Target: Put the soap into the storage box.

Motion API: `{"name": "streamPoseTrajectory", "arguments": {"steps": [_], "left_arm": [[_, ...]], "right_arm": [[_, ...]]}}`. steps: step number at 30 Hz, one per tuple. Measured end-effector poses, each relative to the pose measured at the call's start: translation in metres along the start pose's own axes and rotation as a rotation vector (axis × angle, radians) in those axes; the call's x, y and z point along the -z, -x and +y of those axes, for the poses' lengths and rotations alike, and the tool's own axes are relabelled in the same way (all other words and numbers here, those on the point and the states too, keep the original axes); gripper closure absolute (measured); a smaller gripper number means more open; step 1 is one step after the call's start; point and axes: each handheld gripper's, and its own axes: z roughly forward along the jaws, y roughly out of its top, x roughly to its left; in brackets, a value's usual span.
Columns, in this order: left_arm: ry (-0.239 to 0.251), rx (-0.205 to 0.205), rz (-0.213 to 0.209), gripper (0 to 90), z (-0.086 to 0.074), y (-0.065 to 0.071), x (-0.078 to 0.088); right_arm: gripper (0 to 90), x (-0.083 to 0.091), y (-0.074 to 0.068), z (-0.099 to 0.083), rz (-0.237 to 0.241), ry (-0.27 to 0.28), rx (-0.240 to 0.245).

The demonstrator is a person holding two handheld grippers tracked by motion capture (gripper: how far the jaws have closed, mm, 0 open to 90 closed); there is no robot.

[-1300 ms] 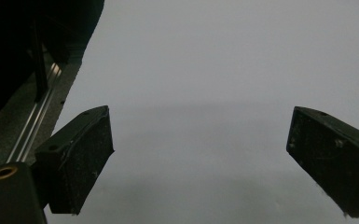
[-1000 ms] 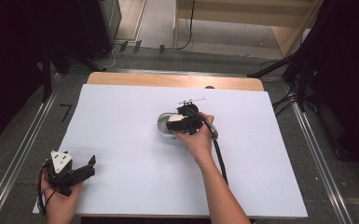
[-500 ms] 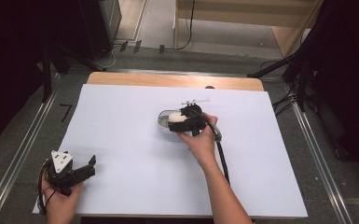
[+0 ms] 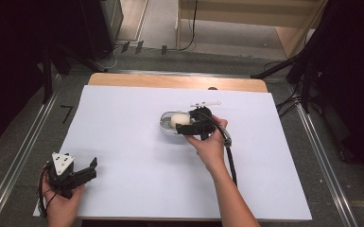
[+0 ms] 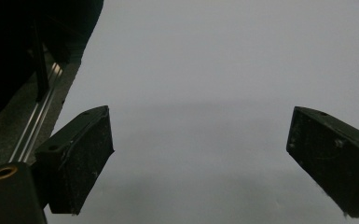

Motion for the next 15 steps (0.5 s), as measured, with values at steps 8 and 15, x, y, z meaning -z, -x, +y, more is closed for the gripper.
{"name": "streamPoseTrajectory", "arguments": {"steps": [8,15], "left_arm": [[0.0,-0.002,0.002,7.7,0.0,0.0,0.0],[0.002,0.0,0.002,7.7,0.0,0.0,0.0]], "right_arm": [[19.4,0.012,0.011,-0.011,0.003,0.007,0.003],[16.7,0.017,0.023,-0.023,0.01,0.01,-0.009]]}}
